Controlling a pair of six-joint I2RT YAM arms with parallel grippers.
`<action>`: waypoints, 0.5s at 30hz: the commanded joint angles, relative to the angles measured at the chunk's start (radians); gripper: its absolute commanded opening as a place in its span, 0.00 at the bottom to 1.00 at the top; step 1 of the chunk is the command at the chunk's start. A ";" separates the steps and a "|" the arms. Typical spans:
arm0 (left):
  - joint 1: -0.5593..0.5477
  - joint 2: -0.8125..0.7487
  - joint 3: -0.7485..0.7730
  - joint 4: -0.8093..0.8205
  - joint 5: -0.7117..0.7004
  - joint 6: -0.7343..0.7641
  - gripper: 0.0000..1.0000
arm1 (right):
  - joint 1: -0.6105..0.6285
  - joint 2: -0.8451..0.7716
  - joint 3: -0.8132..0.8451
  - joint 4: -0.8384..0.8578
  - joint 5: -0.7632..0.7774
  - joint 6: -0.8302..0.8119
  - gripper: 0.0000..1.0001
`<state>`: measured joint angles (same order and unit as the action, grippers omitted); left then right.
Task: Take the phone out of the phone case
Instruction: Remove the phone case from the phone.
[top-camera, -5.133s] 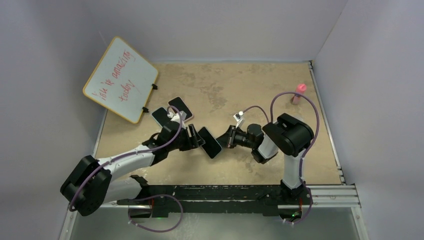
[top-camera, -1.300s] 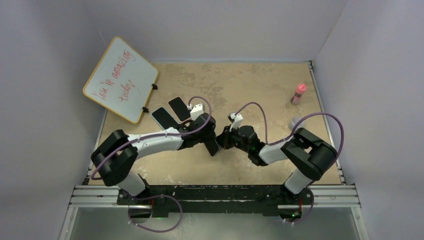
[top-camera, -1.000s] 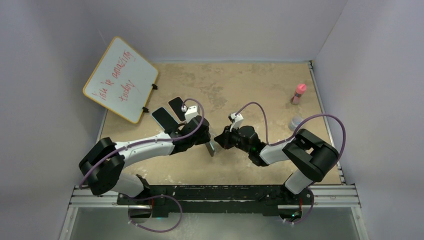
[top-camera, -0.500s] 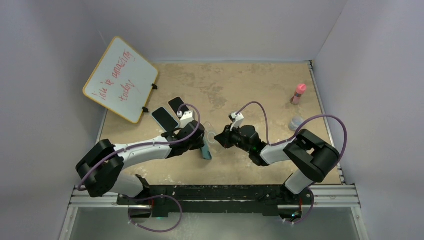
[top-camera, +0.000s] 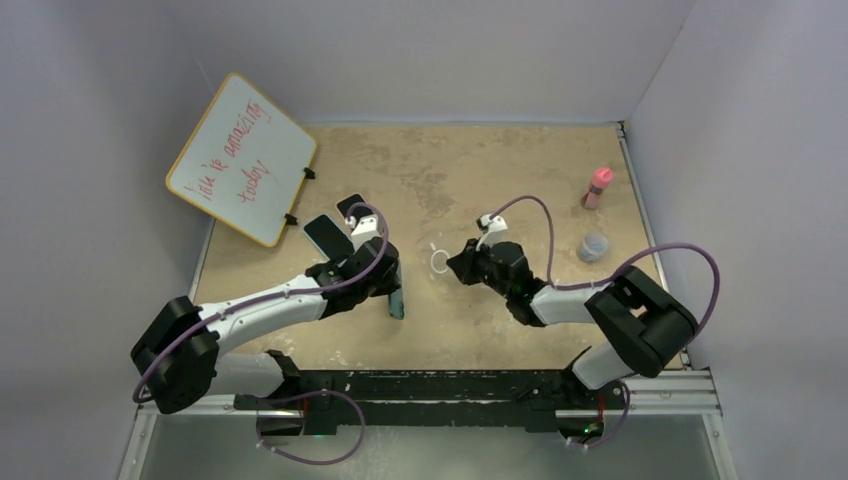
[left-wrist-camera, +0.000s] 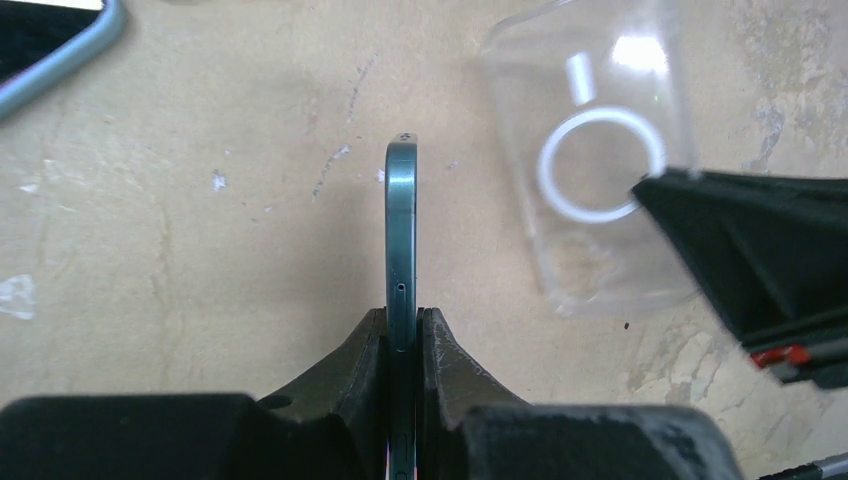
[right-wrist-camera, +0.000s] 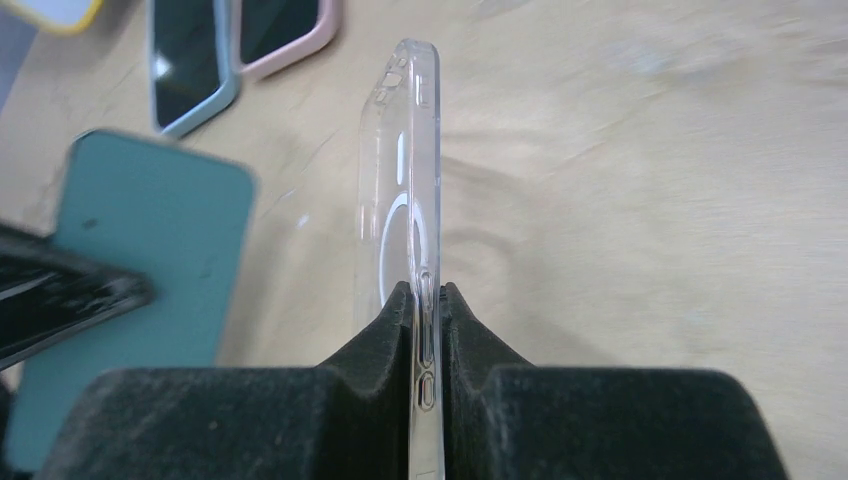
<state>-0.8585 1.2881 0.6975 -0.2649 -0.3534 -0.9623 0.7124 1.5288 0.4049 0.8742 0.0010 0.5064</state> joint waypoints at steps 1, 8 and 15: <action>0.024 -0.070 0.027 -0.018 -0.043 0.082 0.00 | -0.101 -0.081 0.039 -0.119 0.135 -0.004 0.00; 0.035 -0.079 0.059 -0.026 -0.061 0.214 0.00 | -0.287 -0.150 0.101 -0.319 0.268 0.012 0.00; 0.036 -0.087 0.075 0.015 -0.030 0.331 0.00 | -0.491 -0.086 0.153 -0.357 0.227 0.047 0.00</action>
<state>-0.8268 1.2339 0.7097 -0.3187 -0.3851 -0.7334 0.3141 1.4063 0.4969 0.5678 0.2329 0.5327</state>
